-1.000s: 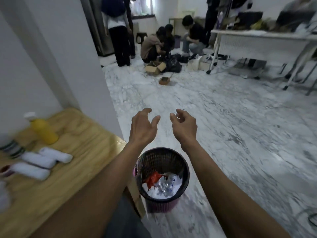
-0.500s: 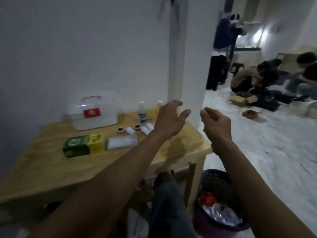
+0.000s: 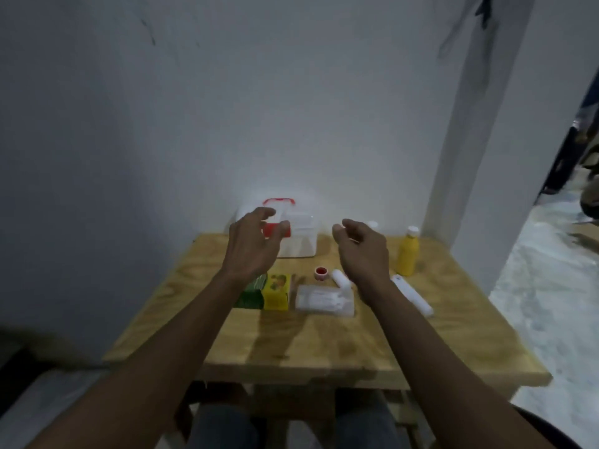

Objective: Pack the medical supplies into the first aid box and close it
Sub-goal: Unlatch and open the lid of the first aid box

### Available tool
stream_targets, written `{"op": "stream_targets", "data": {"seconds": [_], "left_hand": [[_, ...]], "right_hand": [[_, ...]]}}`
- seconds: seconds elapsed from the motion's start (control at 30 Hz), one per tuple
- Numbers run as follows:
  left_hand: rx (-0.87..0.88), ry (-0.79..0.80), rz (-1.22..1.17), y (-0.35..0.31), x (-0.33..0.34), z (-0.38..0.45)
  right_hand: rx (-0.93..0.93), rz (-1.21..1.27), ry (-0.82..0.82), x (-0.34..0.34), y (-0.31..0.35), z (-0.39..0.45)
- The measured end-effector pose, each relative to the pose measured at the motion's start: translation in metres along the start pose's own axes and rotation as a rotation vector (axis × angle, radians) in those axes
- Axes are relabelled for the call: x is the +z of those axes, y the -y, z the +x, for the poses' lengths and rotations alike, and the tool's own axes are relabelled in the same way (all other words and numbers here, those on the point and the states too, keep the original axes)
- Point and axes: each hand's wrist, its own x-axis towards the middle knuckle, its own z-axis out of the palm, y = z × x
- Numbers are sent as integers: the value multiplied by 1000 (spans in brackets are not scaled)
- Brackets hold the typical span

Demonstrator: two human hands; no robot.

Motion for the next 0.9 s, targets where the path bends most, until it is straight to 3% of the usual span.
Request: {"op": "stream_targets", "data": {"seconds": [0.27,0.43,0.6,0.9], "left_hand": [[-63,-68,17,78,16,64],[-214,-56,-64,107,34,105],[-319,40,-132,121,49,125],[-322,30,-225,121,49,109]], "right_hand": [[30,-44,24,71,-18,66],[59,-62,-4,101,-30,103],[96,-87,39,119,-40,124],[112,-35,45,114,-41,110]]}}
